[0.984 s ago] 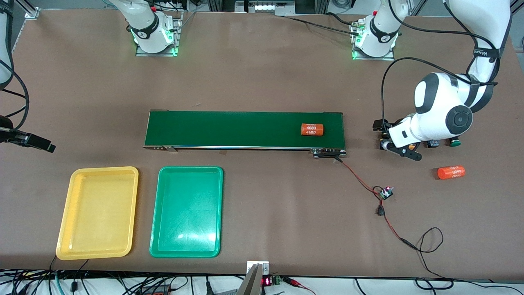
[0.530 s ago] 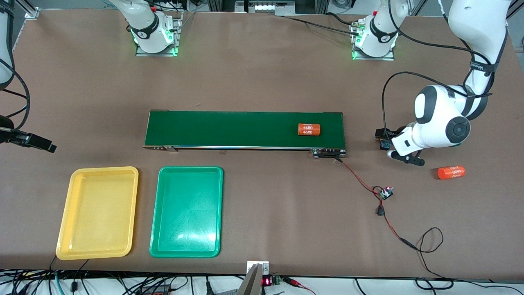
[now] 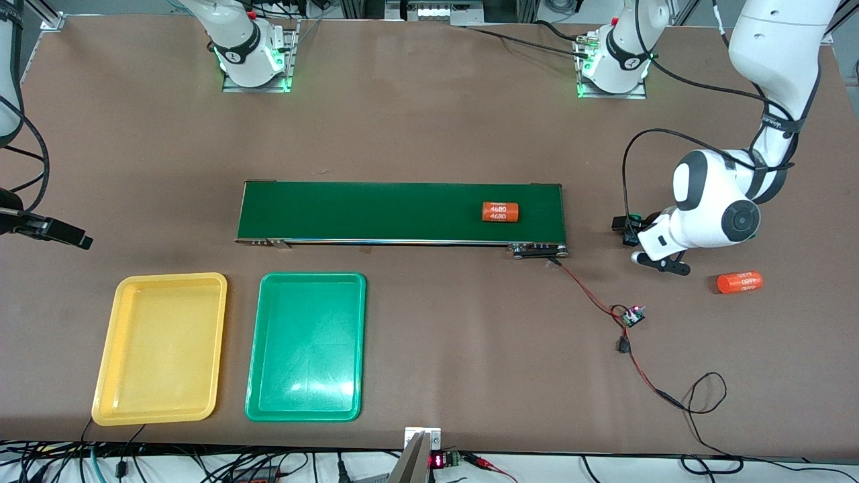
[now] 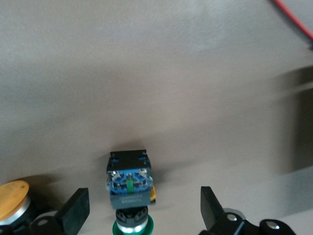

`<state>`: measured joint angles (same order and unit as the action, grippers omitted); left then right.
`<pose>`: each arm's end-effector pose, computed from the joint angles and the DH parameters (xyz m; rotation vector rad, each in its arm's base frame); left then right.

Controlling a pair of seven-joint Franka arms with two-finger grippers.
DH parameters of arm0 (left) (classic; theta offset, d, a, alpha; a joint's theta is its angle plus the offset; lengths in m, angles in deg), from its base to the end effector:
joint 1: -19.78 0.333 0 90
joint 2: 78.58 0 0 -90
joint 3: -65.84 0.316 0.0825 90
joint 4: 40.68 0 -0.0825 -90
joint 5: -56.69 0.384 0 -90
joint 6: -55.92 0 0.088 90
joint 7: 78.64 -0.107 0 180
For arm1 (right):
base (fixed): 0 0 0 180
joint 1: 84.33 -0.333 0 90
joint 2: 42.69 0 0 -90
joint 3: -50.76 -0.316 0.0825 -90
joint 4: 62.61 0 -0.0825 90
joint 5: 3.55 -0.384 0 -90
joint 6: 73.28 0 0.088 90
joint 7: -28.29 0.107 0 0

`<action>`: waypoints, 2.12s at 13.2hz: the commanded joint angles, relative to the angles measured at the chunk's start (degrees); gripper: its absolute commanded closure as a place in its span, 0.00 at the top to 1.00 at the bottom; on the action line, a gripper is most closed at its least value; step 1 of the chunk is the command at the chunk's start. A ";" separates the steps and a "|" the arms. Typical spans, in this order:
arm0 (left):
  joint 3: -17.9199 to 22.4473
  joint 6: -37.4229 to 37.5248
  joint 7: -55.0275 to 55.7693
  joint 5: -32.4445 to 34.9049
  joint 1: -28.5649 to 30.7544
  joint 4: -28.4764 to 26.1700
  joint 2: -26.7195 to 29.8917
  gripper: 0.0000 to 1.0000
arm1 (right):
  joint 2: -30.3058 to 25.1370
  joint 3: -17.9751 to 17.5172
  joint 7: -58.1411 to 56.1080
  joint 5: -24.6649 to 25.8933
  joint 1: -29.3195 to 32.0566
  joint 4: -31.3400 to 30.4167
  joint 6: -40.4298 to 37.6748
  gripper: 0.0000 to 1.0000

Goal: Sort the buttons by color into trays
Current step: 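Grasp the green-capped push button with the left gripper, then place the green-capped button on the conveyor belt and open the left gripper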

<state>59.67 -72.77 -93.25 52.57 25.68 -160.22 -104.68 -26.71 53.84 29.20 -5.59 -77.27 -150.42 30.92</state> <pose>0.5514 -0.0057 0.1836 2.9637 -0.3011 -0.4199 0.6387 -0.1074 0.4965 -3.1070 0.3107 -0.0143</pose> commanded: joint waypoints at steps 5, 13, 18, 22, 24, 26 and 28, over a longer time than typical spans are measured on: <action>1.17 -0.16 -0.42 -0.45 -0.27 -0.08 -1.41 0.53 | -0.16 -0.18 -1.00 0.19 0.32 0.88 -1.63 1.00; 0.90 5.45 -0.15 -0.45 -1.24 0.71 3.85 0.00 | -0.25 -0.18 -1.35 0.19 0.41 0.88 -2.51 1.00; 0.55 10.64 3.70 -1.42 -6.59 2.82 7.46 0.00 | -0.16 -0.18 -1.61 0.19 0.50 0.79 -2.43 1.00; 0.11 11.18 9.24 -7.12 -11.51 6.41 7.91 0.00 | -0.16 -0.09 -2.41 0.19 0.50 0.79 -2.43 1.00; 0.11 10.92 10.83 -7.22 -14.85 7.56 7.03 0.00 | -0.16 -0.09 -2.41 0.02 0.50 0.79 -2.51 1.00; -0.85 10.74 11.97 -8.70 -15.74 9.66 5.54 0.00 | -0.07 -0.09 -2.41 0.02 0.59 0.79 -2.51 1.00; -1.03 10.39 11.89 -8.71 -17.40 9.85 3.87 0.00 | -0.07 -0.09 -2.41 -0.07 0.59 0.79 -2.51 1.00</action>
<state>58.58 -63.09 -81.62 45.09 9.58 -152.45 -98.35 -26.73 53.92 27.70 -5.59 -77.11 -150.30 29.39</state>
